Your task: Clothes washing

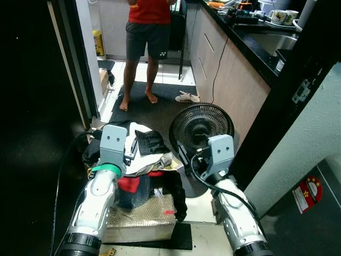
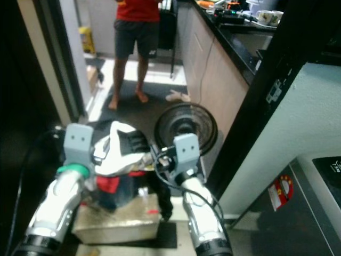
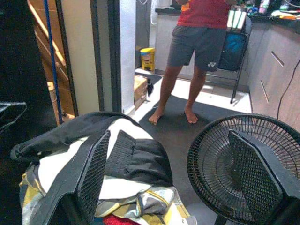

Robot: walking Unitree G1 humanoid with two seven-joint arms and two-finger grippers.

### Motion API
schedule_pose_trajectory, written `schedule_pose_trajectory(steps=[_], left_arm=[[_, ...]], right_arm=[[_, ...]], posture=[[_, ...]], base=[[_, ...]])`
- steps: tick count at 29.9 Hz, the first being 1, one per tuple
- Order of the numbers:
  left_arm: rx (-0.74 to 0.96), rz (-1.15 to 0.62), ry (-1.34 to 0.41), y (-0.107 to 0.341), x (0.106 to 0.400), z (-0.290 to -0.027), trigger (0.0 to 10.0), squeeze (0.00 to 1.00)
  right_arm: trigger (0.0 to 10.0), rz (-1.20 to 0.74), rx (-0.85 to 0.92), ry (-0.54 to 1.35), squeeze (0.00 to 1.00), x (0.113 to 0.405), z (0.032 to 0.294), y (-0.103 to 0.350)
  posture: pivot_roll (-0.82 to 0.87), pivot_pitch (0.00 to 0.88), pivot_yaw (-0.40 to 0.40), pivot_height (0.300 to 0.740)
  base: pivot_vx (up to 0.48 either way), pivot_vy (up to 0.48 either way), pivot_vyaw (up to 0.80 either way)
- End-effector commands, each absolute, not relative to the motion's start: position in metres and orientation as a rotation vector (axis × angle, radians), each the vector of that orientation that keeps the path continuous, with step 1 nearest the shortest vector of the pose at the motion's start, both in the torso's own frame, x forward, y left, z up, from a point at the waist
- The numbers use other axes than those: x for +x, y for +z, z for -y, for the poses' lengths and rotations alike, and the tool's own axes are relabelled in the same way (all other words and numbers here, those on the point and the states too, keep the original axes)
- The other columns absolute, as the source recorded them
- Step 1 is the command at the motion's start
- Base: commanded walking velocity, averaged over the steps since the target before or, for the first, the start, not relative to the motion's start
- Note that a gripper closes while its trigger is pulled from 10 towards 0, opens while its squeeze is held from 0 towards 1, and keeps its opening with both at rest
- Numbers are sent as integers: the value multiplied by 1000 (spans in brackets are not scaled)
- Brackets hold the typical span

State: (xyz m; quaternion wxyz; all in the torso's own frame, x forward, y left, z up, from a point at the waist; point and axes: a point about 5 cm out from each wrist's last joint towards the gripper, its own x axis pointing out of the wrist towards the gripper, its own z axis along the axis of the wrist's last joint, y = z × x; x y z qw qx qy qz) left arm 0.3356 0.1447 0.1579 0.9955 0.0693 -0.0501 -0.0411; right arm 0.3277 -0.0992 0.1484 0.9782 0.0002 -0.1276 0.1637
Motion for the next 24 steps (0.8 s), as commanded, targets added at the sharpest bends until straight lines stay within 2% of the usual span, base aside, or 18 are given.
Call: schedule_pose_trajectory(steps=[1,24], left_arm=[[141,77,-78,152,335,-146,10000,0],[114,89,-91,152,332,-142,10000,0]], right_arm=[[10000,239,3,322,0,327,101,143],[10000,234,37,325,0,327,101,142]], posture=[[35,0,-27,740],[35,0,-27,740]], base=[[0,0,0],[0,0,0]])
